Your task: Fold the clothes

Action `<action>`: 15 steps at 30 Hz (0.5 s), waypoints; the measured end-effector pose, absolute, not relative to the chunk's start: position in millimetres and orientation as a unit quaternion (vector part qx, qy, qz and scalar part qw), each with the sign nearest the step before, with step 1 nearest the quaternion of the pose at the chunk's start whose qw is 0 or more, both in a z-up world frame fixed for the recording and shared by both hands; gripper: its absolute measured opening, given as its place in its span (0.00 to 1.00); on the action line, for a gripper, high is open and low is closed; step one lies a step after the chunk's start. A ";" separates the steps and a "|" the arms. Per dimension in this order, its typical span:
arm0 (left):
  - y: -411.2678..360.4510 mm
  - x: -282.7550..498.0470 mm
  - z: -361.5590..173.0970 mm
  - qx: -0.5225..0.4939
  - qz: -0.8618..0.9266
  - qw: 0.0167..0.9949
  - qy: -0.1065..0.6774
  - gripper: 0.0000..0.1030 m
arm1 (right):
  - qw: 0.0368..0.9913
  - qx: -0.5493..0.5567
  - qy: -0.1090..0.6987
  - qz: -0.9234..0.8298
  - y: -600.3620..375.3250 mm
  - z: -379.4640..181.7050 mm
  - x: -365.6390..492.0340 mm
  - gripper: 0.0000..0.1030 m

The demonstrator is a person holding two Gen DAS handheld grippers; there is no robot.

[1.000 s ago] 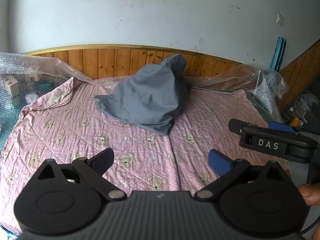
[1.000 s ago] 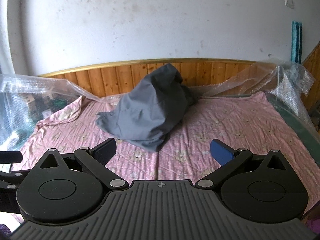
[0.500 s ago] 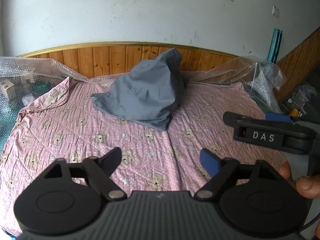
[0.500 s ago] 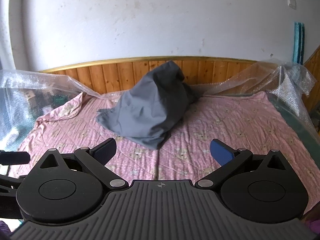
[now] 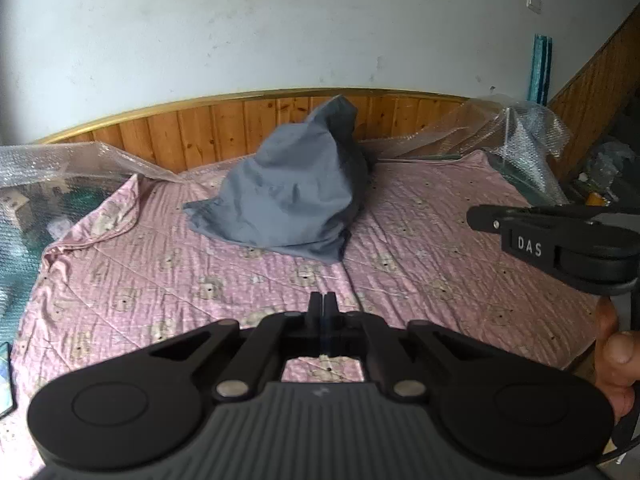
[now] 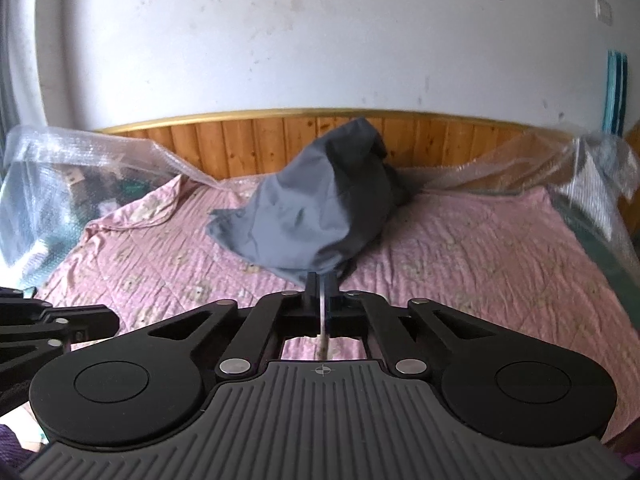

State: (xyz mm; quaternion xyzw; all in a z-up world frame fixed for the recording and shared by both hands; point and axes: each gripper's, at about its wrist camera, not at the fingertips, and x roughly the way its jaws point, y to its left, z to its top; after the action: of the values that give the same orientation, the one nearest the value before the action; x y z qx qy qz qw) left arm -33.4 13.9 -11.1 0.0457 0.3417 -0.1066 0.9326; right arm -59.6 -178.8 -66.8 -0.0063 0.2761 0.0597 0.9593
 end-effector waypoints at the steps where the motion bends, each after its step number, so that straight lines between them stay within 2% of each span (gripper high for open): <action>1: 13.9 -32.6 -12.2 0.048 -0.109 0.933 0.341 0.00 | 0.960 -0.005 0.274 0.061 -178.6 -66.0 -59.3 0.00; 13: 24.4 -13.2 -11.9 0.036 -0.111 0.934 0.337 0.00 | 0.959 -0.002 0.277 0.058 -170.7 -69.8 -51.1 0.00; 15: 29.5 -5.7 -11.5 0.025 -0.099 0.935 0.341 0.03 | 0.959 0.000 0.280 0.054 -169.9 -71.1 -48.2 0.00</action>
State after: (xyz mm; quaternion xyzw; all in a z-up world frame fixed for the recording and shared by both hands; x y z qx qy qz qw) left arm -5.7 29.5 -11.5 0.0252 0.3407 -0.0993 0.9346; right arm -48.2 -169.9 -71.1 0.0000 0.2797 0.0544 0.9585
